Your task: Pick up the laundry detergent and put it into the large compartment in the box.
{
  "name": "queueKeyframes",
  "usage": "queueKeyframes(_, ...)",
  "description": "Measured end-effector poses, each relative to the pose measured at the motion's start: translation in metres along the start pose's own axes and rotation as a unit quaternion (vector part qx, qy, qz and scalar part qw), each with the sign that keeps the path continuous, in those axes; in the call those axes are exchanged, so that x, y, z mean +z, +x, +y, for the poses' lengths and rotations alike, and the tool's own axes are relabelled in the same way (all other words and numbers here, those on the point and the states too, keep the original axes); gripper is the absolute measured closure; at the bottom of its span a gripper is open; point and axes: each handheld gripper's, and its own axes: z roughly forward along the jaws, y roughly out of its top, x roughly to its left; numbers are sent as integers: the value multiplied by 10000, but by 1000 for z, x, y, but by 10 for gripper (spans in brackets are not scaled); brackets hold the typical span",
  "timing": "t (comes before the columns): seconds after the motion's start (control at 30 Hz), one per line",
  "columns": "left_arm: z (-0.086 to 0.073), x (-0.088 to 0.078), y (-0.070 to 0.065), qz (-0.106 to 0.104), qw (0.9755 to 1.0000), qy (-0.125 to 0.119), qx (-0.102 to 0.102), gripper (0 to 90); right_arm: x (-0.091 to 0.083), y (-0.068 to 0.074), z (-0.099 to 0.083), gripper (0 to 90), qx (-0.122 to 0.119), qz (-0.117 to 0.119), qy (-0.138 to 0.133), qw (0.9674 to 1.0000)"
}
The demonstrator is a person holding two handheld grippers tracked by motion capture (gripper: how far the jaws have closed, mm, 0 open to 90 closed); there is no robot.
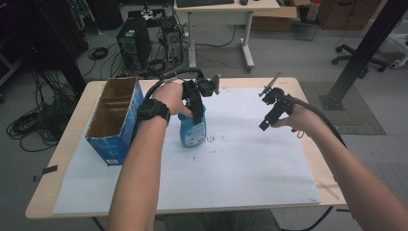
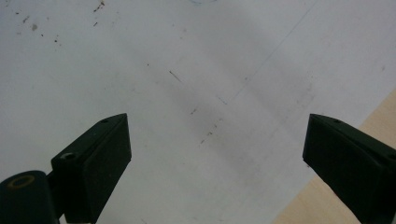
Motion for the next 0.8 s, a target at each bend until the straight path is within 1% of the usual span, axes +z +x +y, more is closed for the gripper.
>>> queueKeyframes(0.1,1,-6,-1,21,10000,5,29,377,-1,-1,-1,78,1,-7,-14,10000)
queueKeyframes(0.13,1,-9,-2,59,10000,-12,47,377,-1,-1,-1,78,1,-7,-14,10000)
queueKeyframes(0.3,3,-19,-3,51,10000,36,-28,377,-2,0,-1,78,42,10,-21,10000)
queueKeyframes(0.37,3,-23,-3,30,10000,59,-34,376,-2,0,-1,78,19,8,-28,10000)
queueKeyframes(0.63,6,-40,-5,105,9999,31,7,376,-6,-3,-3,79,44,4,-51,10000)
queueKeyframes(0.77,8,-50,-5,112,9999,29,-17,376,-7,-3,-3,79,42,4,-66,10000)
queueKeyframes(0.8,8,-53,-5,123,9999,28,-52,376,-7,-3,-3,79,42,4,-66,10000)
